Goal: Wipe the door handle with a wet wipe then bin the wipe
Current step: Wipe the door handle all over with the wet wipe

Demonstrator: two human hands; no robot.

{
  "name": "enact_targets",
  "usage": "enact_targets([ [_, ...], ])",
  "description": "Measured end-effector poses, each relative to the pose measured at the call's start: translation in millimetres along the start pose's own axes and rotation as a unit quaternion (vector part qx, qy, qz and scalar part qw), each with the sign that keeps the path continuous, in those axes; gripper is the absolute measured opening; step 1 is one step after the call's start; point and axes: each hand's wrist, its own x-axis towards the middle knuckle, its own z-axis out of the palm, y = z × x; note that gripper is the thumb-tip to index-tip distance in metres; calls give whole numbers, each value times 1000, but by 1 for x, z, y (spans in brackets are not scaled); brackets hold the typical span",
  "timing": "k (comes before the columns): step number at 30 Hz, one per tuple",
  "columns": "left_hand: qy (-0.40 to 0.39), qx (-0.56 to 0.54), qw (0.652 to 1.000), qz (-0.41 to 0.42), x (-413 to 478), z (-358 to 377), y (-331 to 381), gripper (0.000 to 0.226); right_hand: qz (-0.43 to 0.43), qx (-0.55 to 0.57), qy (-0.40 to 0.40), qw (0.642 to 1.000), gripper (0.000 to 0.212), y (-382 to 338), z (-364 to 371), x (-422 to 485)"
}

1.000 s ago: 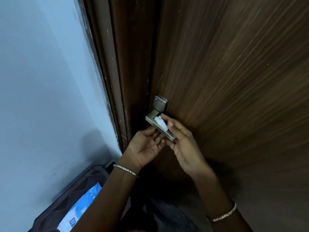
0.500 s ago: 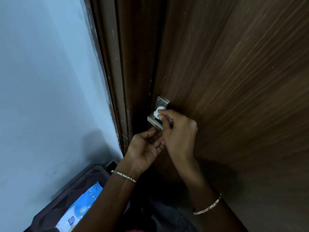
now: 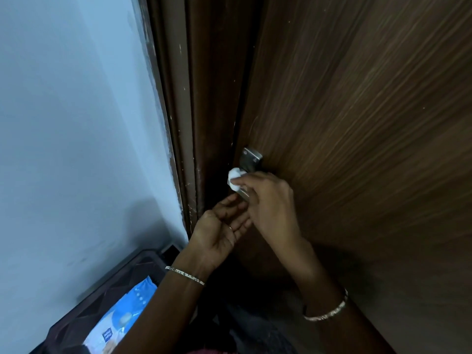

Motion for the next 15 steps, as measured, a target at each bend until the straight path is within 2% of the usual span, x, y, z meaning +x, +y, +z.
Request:
enact_targets([
  [4, 82, 164, 977, 111, -7, -7, 16, 36, 29, 86, 18, 996, 28, 16, -12, -15],
  [7, 85, 267, 942, 186, -10, -7, 26, 47, 18, 83, 10, 996, 26, 7, -8, -8],
  [11, 74, 330, 905, 257, -12, -5, 27, 52, -22, -80, 7, 996, 33, -17, 16, 4],
  [15, 134, 415, 844, 311, -16, -5, 27, 57, -42, -198, -3, 979, 32, -27, 34, 0],
])
